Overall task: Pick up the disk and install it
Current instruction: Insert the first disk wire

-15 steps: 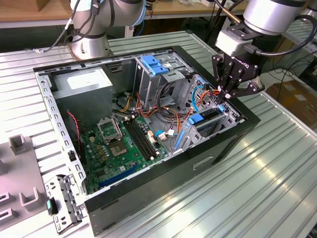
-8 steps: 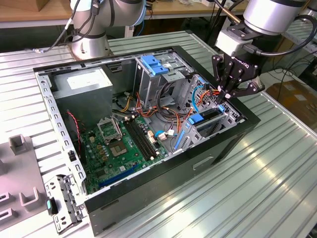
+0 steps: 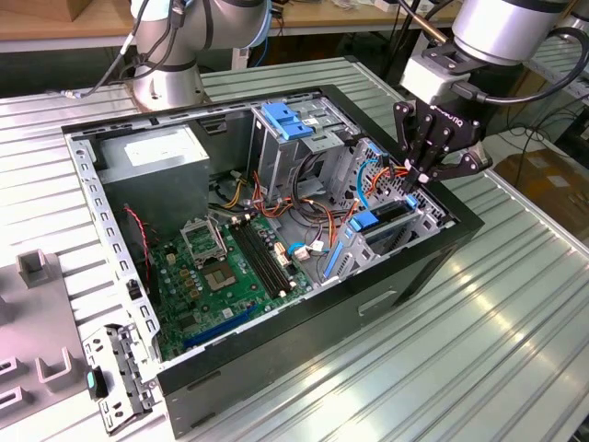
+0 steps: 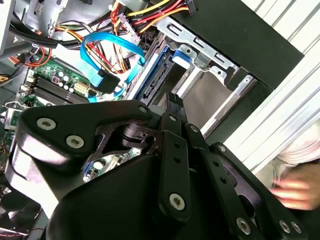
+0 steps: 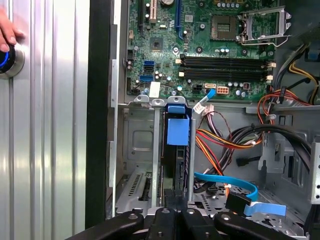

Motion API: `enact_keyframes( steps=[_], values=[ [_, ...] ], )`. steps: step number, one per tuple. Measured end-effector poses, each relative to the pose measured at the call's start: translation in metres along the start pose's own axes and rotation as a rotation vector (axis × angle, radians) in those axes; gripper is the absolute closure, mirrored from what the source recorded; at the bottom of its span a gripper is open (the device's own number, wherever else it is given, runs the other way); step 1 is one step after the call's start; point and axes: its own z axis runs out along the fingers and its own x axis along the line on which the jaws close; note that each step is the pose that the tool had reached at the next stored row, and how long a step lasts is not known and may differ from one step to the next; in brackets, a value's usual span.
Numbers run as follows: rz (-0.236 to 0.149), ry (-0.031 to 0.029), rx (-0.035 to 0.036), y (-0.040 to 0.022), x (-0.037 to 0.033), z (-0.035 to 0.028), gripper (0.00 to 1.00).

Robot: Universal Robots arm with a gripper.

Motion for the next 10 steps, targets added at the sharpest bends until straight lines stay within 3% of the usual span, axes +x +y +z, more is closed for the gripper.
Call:
enact_keyframes(
  steps=[5, 10],
  values=[
    [-0.051, -0.0011, 0.002, 0.0, 0.0, -0.0001, 0.89],
    [-0.055, -0.0014, 0.0023, -0.0038, -0.0007, 0.0001, 0.89]
  ],
)
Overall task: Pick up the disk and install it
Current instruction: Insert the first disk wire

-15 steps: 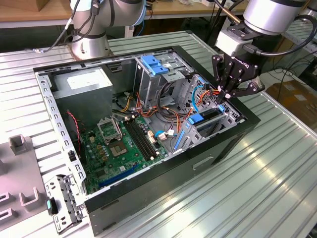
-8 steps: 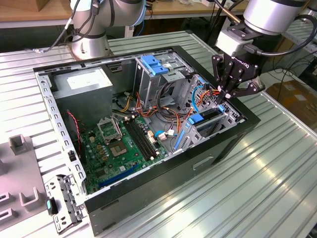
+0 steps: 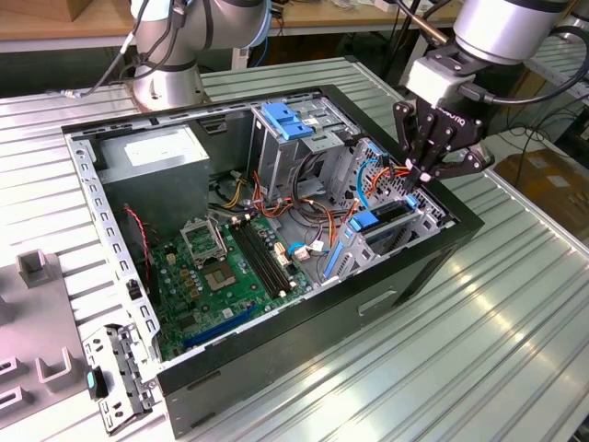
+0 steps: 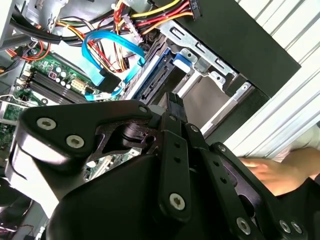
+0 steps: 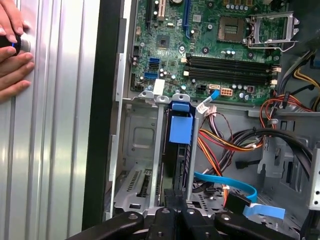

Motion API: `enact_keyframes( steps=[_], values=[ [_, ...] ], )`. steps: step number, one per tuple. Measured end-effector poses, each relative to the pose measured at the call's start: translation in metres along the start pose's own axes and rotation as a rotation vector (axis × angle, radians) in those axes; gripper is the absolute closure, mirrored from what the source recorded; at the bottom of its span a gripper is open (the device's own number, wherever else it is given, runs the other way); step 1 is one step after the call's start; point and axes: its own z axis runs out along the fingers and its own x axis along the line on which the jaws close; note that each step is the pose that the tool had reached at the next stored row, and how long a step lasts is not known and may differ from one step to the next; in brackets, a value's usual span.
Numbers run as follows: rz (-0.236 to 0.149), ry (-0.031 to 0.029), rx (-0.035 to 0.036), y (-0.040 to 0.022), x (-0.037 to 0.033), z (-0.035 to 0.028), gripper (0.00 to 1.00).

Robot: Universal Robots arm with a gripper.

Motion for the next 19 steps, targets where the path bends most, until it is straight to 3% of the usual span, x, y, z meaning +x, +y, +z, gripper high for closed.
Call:
enact_keyframes(
  steps=[9, 19],
  values=[
    [-0.001, 0.0014, -0.0001, -0.0175, -0.0045, 0.0002, 0.89],
    [-0.007, 0.0012, 0.0001, -0.0302, -0.0135, 0.0002, 0.89]
  ],
)
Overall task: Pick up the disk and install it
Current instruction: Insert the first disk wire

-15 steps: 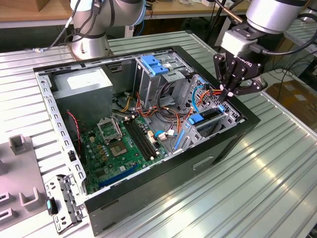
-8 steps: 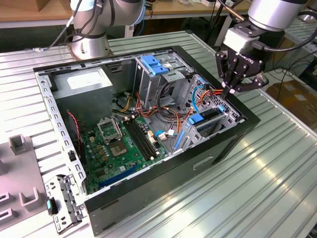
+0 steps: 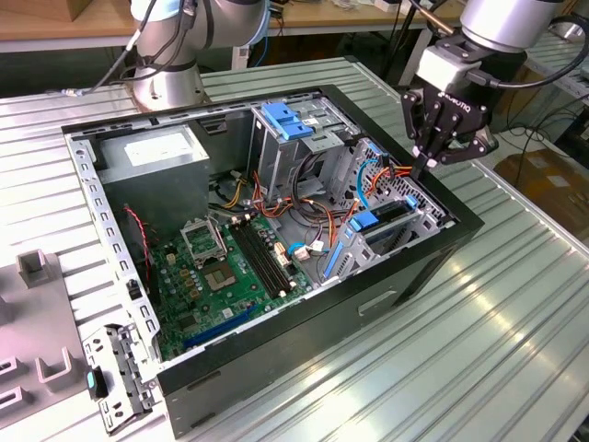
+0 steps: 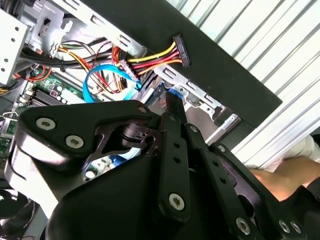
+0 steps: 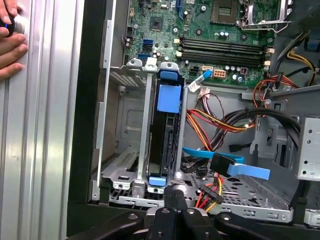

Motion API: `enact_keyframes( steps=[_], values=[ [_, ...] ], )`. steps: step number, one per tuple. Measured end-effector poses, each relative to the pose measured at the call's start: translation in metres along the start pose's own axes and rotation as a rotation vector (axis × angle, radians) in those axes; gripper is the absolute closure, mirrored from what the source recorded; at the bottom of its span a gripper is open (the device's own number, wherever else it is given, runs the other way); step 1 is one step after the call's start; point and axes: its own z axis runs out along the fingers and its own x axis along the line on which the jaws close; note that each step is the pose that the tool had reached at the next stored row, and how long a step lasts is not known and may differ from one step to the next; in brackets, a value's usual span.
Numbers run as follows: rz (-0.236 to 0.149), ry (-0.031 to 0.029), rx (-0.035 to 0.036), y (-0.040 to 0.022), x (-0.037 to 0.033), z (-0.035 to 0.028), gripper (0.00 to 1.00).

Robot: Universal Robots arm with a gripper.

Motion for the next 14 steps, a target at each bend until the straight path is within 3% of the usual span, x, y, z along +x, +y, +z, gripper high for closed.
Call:
enact_keyframes(
  steps=[14],
  values=[
    [-0.013, -0.0003, 0.0005, -0.0125, -0.0021, 0.0002, 0.89]
  ],
)
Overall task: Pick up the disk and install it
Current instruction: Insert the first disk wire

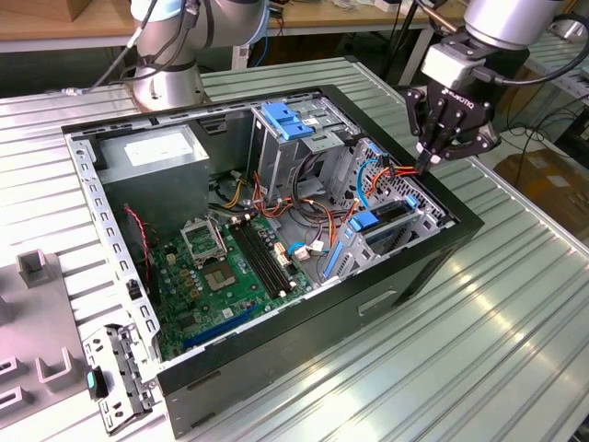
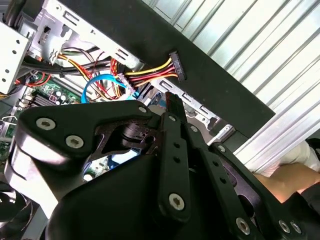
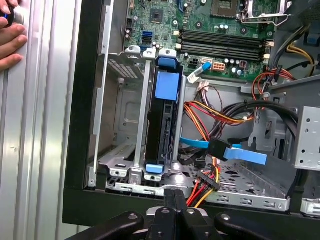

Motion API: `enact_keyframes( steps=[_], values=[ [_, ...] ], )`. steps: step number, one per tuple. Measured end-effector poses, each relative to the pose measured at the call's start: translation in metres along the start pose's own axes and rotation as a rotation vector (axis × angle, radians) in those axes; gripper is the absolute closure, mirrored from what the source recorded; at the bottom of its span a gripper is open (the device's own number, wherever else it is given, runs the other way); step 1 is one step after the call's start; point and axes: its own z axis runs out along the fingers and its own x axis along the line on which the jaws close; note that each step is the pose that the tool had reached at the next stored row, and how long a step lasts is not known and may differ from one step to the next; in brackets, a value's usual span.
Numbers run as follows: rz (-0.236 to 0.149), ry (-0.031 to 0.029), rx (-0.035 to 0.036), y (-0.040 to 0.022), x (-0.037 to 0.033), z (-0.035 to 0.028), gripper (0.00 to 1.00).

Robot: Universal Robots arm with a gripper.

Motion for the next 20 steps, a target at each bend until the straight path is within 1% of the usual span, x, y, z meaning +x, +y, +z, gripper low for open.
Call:
enact_keyframes(
  steps=[2, 5, 6, 9, 10, 12, 13, 16, 17, 19, 20],
  values=[
    [-0.001, 0.0, 0.0001, -0.0058, 0.0, 0.0002, 0.89],
    [-0.004, 0.0, 0.0001, -0.0109, -0.0006, 0.0004, 0.89],
    [-0.007, -0.0002, 0.0003, -0.0142, -0.0015, 0.0006, 0.89],
    [-0.014, -0.0003, 0.0006, -0.0196, -0.0044, 0.0006, 0.89],
    [-0.023, -0.0004, 0.0009, -0.0206, -0.0054, 0.0006, 0.76],
    [-0.06, -0.0014, 0.0025, -0.0207, -0.0054, 0.0007, 0.76],
    [-0.085, -0.002, 0.0035, -0.0207, -0.0055, 0.0007, 0.7],
    [-0.145, -0.0035, 0.006, -0.0207, -0.0055, 0.001, 0.7],
    [-0.182, -0.0045, 0.0075, -0.0207, -0.0055, 0.0012, 0.7],
    [-0.222, -0.0055, 0.0092, -0.0207, -0.0055, 0.0015, 0.7],
    [-0.258, -0.0064, 0.0107, -0.0207, -0.0055, 0.002, 0.7]
  ],
)
